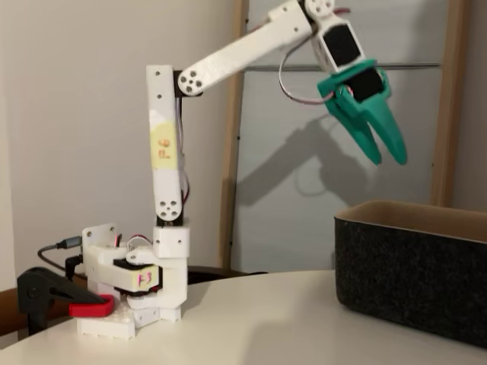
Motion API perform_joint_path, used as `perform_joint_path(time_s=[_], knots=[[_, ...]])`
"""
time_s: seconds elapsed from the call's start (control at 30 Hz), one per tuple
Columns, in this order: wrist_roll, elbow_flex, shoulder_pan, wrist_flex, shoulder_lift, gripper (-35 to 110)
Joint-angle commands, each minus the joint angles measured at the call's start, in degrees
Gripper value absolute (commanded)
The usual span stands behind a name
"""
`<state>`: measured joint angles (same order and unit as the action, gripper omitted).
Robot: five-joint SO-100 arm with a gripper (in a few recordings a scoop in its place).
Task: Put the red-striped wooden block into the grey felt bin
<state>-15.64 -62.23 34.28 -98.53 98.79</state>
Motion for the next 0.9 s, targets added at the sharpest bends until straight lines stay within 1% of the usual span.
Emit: perform_joint_path(time_s=[0.0, 0.1, 0.2, 0.33, 0.4, 0.53, 0.63, 0.73, 0.87], knots=[[-7.0, 1.7, -6.3, -3.6, 7.3, 15], [-15.5, 1.7, -15.3, -4.1, 10.5, 8], [-25.1, 1.6, -27.4, -4.3, 12.7, 1], [-39.5, 1.4, -48.4, -4.3, 13.0, 0], [-44.8, 1.3, -58.9, -4.0, 12.6, 0], [-49.4, -0.2, -76.1, -3.9, 12.3, 0], [-52.6, -4.6, -86.3, -3.9, 12.4, 0], [-55.7, -12.5, -93.0, -3.9, 12.6, 0], [-60.0, -23.9, -98.8, -3.8, 13.0, 0]])
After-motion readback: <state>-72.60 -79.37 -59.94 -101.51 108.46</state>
